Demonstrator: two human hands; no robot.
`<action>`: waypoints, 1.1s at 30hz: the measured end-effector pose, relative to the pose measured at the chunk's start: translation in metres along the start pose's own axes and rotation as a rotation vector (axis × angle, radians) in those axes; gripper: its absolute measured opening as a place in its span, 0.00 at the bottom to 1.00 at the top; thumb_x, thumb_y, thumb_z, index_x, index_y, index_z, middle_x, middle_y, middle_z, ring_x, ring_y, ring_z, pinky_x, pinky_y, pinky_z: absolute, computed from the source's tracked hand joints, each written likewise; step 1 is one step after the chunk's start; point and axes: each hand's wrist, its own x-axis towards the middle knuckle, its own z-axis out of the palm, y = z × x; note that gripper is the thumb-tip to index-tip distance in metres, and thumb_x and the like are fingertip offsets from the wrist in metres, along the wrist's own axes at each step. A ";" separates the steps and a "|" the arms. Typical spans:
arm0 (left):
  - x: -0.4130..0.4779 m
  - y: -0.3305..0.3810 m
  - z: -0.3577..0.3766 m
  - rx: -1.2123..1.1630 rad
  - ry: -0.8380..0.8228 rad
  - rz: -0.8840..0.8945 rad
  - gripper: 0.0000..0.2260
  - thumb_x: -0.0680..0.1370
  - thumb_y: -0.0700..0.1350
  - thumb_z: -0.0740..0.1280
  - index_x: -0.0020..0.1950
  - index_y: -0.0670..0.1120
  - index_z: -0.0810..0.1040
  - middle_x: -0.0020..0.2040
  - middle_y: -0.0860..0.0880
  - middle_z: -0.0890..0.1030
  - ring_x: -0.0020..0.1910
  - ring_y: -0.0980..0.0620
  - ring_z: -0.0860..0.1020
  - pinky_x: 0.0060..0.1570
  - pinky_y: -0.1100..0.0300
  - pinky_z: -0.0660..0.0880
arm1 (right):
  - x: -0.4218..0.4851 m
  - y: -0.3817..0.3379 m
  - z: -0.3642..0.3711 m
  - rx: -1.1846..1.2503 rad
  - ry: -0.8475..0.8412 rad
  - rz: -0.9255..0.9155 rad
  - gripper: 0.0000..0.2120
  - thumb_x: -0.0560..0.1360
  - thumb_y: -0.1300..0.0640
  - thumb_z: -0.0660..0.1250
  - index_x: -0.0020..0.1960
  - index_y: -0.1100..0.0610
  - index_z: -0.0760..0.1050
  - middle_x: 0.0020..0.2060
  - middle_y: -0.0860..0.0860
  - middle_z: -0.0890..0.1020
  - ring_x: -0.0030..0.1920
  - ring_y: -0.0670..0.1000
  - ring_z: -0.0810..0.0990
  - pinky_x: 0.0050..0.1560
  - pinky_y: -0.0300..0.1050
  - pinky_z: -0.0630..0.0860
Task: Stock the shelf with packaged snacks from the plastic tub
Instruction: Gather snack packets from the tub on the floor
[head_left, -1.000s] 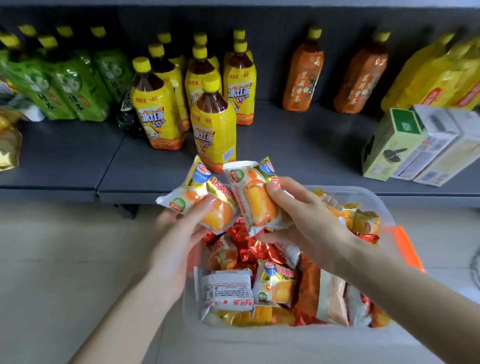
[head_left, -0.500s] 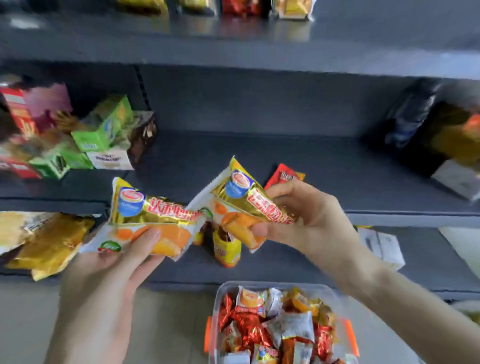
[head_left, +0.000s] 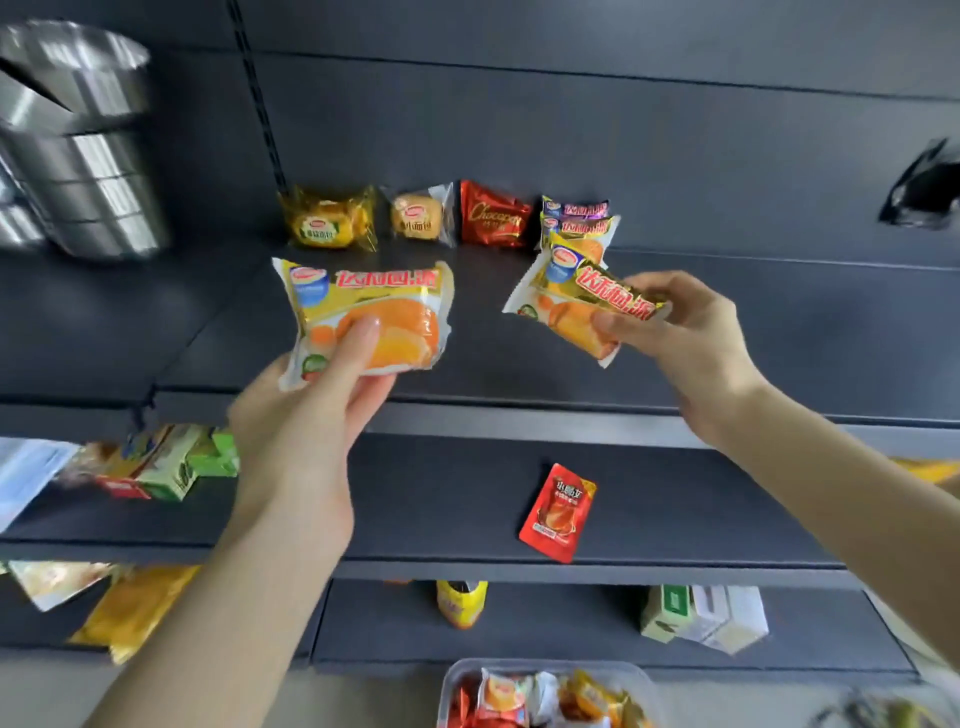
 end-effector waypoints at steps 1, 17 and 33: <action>0.004 -0.004 0.003 0.044 -0.031 0.037 0.09 0.70 0.47 0.75 0.47 0.51 0.79 0.49 0.51 0.85 0.49 0.54 0.83 0.47 0.62 0.80 | 0.013 0.003 -0.003 -0.005 0.022 0.008 0.15 0.68 0.65 0.76 0.51 0.55 0.76 0.44 0.49 0.82 0.40 0.42 0.81 0.37 0.31 0.74; 0.080 -0.078 0.073 0.432 0.064 0.090 0.05 0.75 0.45 0.71 0.50 0.47 0.79 0.47 0.52 0.84 0.47 0.57 0.83 0.51 0.59 0.78 | 0.180 0.083 -0.003 -0.382 0.135 -0.183 0.23 0.69 0.62 0.75 0.62 0.53 0.73 0.50 0.49 0.80 0.49 0.49 0.79 0.50 0.38 0.75; 0.072 -0.072 0.077 0.260 0.016 -0.001 0.09 0.77 0.45 0.67 0.56 0.45 0.79 0.50 0.53 0.85 0.50 0.57 0.83 0.57 0.60 0.73 | 0.203 0.093 0.002 -0.113 0.171 -0.156 0.19 0.71 0.62 0.73 0.55 0.53 0.66 0.43 0.43 0.77 0.44 0.43 0.78 0.53 0.45 0.78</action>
